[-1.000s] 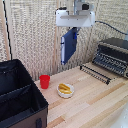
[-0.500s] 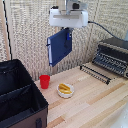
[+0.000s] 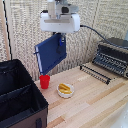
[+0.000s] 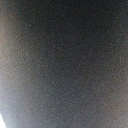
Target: Please shift your gripper toward the book. Carefully hold the book with your gripper. Gently transport the book using your gripper to the caddy's front section. Safely let the book go into the caddy's front area.
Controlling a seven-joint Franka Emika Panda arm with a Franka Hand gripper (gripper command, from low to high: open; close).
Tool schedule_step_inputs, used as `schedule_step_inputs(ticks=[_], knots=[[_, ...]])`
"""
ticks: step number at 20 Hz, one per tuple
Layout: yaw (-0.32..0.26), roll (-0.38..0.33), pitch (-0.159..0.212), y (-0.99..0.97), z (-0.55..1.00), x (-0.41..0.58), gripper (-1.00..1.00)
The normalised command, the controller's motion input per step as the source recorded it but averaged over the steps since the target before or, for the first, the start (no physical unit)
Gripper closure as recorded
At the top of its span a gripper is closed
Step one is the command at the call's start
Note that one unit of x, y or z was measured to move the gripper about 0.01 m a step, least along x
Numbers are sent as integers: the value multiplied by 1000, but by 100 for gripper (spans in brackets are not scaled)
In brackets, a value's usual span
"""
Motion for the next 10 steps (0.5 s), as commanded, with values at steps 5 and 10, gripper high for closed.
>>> schedule_step_inputs(ticks=[5, 10], knots=[[-164, -6, -3, 747, 91, -7, 100], [-178, -14, 0, 742, 13, 0, 100]])
